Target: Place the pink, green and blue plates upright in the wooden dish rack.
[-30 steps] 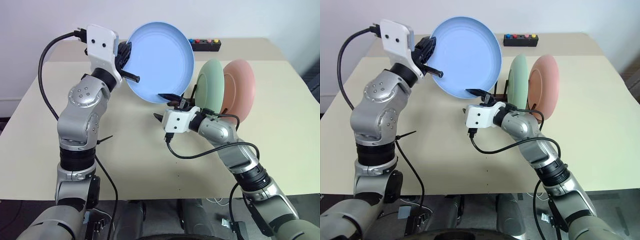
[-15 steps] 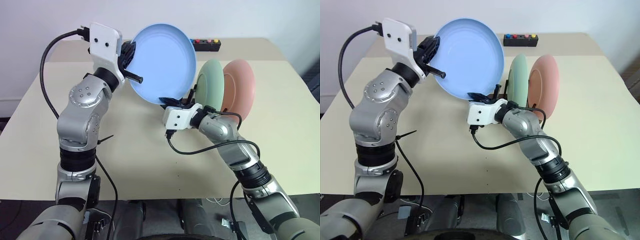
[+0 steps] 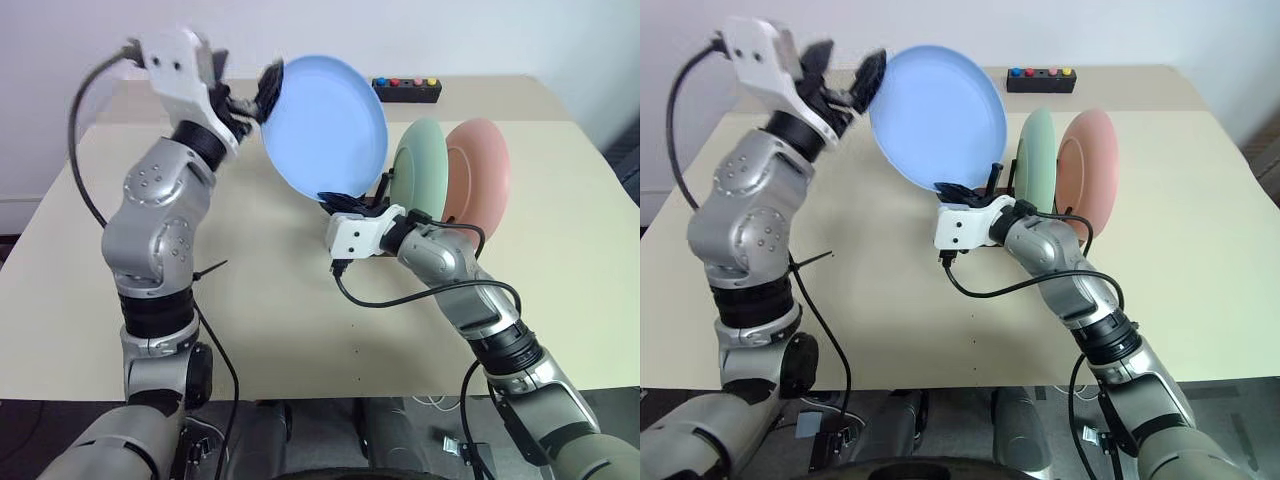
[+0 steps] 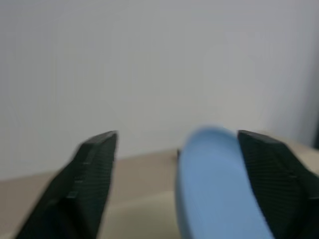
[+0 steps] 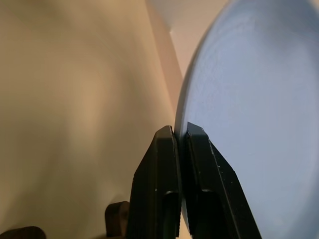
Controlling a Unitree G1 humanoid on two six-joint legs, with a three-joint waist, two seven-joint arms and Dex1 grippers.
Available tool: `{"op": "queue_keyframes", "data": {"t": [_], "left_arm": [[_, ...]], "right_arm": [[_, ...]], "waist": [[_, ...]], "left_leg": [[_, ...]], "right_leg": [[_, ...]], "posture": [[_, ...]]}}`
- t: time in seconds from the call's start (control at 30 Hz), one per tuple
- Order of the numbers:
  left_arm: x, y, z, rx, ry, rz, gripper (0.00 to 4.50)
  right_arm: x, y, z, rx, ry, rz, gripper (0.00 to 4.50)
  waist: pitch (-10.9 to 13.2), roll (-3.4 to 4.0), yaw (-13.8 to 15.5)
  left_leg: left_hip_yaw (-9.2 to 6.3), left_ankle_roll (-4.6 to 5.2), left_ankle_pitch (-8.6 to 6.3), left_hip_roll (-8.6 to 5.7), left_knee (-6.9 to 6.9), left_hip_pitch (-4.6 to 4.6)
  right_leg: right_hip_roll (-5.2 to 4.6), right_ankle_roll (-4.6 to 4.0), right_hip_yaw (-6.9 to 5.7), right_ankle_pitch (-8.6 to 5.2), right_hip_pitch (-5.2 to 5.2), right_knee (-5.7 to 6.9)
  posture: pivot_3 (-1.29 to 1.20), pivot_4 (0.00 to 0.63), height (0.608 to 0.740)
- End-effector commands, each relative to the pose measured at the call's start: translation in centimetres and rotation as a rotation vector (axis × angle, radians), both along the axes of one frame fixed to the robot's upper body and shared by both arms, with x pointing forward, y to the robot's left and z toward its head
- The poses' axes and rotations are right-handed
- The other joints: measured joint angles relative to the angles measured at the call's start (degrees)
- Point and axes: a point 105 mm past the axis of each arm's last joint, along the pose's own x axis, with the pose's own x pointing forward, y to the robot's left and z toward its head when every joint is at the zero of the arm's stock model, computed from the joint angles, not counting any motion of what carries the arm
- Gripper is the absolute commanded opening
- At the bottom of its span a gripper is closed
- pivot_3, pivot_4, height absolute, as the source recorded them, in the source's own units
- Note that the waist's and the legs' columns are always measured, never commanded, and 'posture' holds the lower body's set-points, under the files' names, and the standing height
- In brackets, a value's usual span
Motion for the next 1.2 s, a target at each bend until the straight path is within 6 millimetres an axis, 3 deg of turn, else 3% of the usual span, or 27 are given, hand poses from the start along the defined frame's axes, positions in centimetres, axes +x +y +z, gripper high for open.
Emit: {"op": "queue_keyframes", "data": {"t": [0.03,0.13,0.2,0.3,0.4,0.53,0.67,0.73,1.03,1.2], "left_arm": [[-1.0,3.9,3.2,-0.135,-0.131,0.089,4.48],[-1.1,8.3,4.7,-0.217,-0.192,0.224,4.48],[-0.9,9.9,4.8,-0.223,-0.192,0.287,4.48],[0.0,11.7,3.7,-0.151,-0.140,0.358,4.48],[1.1,12.8,1.2,-0.057,-0.054,0.388,4.48],[2.1,11.8,-2.8,0.065,0.041,0.335,4.48],[2.4,9.3,-7.3,0.158,0.131,0.214,4.48],[2.2,8.2,-8.5,0.185,0.147,0.154,4.48],[-0.7,2.5,-13.9,0.344,0.237,-0.201,4.48],[-3.6,-0.5,-17.0,0.457,0.289,-0.418,4.48]], "right_arm": [[-0.5,0.2,2.7,0.054,-0.087,0.026,0.00],[-0.8,0.2,3.6,0.091,-0.089,0.040,0.00],[-0.9,0.1,4.2,0.127,-0.080,0.045,0.00],[-1.4,-0.1,6.3,0.272,-0.029,0.079,0.00],[-2.7,0.2,8.8,0.426,0.033,0.172,0.00],[-4.2,0.6,11.2,0.616,0.173,0.300,0.00],[-5.9,0.6,12.1,0.711,0.307,0.406,0.00],[-6.5,0.5,12.1,0.726,0.367,0.434,0.00],[-6.9,-1.5,10.4,0.857,0.628,0.427,0.00],[-6.8,-3.1,9.7,0.960,0.717,0.397,0.00]], "waist": [[0.00,0.00,-0.02],[0.00,0.00,-0.10],[0.00,0.00,-0.12],[0.01,-0.02,0.06],[0.01,-0.01,-0.03],[0.01,-0.01,0.00],[0.01,-0.01,0.06],[0.01,0.00,0.06],[0.01,0.01,0.00],[0.01,0.02,-0.03]], "left_leg": [[0.00,0.00,0.00,0.00,0.00,0.01],[0.00,-0.01,0.00,0.00,0.00,0.01],[0.00,-0.01,0.00,0.00,-0.01,0.01],[0.00,-0.01,0.00,0.00,-0.01,0.00],[-0.01,-0.01,0.00,-0.01,-0.01,0.00],[-0.04,-0.01,0.00,0.00,-0.01,0.01],[-0.06,0.00,0.00,0.00,-0.01,0.00],[-0.06,0.00,0.00,0.00,-0.03,0.00],[-0.05,0.01,-0.01,0.01,-0.06,0.00],[-0.03,0.02,-0.01,0.02,-0.10,0.00]], "right_leg": [[0.00,0.00,0.00,0.00,0.00,0.00],[0.00,0.00,0.00,0.00,0.00,-0.01],[0.01,0.00,0.00,0.00,-0.01,-0.01],[0.00,0.01,0.00,0.00,0.00,-0.02],[0.01,0.01,0.00,0.01,0.01,0.00],[0.01,0.00,0.00,0.01,0.00,0.05],[0.00,-0.01,-0.02,0.01,0.00,0.05],[0.00,-0.01,-0.02,0.01,0.00,0.05],[0.00,-0.03,-0.02,0.01,-0.02,0.05],[0.00,-0.04,-0.01,0.00,-0.04,0.04]], "posture": [[0.00,0.150,0.740],[0.00,0.150,0.740],[0.00,0.150,0.740],[0.00,0.150,0.740],[0.00,0.150,0.740],[0.00,0.150,0.740],[0.00,0.150,0.740],[0.00,0.150,0.740],[0.00,0.150,0.740],[0.00,0.150,0.740]]}}
